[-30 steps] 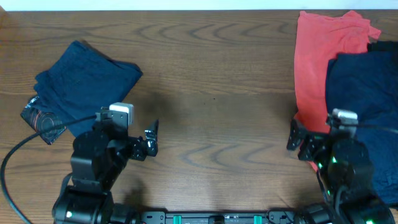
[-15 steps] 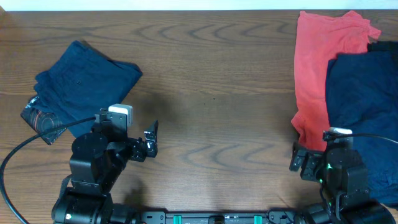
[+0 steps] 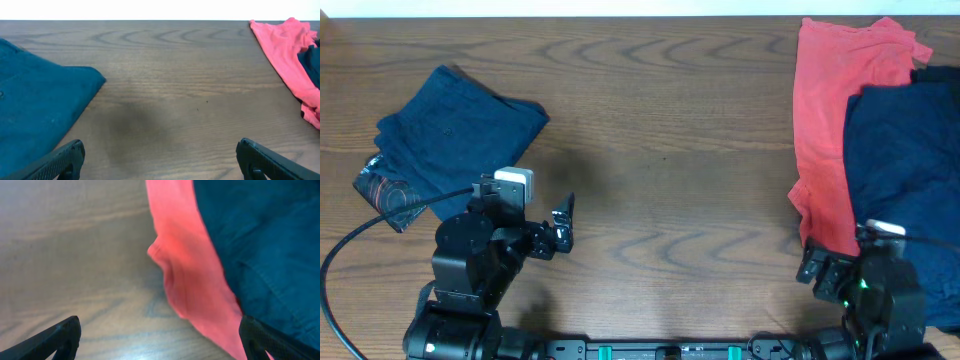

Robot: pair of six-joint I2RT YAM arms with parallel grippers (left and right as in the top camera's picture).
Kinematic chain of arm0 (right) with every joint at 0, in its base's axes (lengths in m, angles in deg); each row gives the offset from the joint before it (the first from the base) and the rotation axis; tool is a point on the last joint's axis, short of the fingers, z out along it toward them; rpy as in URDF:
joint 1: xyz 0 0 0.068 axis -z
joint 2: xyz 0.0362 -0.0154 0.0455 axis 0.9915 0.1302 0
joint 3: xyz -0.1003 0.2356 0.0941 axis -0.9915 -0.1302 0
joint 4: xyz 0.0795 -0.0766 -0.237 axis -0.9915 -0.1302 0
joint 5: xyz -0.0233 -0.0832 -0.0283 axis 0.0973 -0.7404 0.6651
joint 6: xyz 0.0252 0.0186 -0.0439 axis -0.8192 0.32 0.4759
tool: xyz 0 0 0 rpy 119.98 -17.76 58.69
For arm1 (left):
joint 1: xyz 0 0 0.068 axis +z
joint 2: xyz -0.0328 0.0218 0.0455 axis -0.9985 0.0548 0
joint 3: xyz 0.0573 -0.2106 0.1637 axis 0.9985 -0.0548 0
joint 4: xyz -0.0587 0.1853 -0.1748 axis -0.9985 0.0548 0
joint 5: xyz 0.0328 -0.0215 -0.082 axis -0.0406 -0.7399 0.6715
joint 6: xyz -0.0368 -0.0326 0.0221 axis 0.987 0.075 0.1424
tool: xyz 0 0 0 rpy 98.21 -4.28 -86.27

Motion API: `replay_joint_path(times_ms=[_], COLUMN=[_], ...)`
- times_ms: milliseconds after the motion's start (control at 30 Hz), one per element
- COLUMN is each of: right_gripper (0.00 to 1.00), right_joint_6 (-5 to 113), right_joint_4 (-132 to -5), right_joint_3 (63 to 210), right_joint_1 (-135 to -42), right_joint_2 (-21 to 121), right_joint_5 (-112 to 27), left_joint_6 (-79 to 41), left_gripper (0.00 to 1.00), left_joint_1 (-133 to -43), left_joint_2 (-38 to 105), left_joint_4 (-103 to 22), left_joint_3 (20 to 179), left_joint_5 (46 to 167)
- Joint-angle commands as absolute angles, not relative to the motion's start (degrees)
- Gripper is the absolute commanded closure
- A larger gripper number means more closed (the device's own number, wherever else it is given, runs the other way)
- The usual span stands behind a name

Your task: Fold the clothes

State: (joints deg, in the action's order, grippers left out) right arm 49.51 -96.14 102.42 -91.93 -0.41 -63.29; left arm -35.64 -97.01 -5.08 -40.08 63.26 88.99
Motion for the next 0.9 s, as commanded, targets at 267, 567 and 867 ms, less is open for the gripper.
replay_joint_path(times_ms=[267,567,867], right_gripper=[0.01,0.01,0.01], right_joint_6=[62.88,66.53,66.29], right_joint_4=[-69.63,-38.53,-39.47], right_joint_3=[83.29,65.41,63.18], right_joint_1=[-85.33,-84.93,-85.0], right_joint_2=[-19.66,-20.58,-20.56], right_joint_5=[-58.29,-57.76,-52.49], left_joint_6=[-35.57,-35.57,-35.57], left_gripper=[0.02,0.02,0.02], left_joint_1=[-96.96,-96.96,-96.96], left_joint_2=[-5.15,-5.15,-5.15], left_joint_4=[-40.12,-40.12,-40.12], left_joint_3=[63.0,63.0,63.0], left_joint_5=[88.51,88.51,88.48])
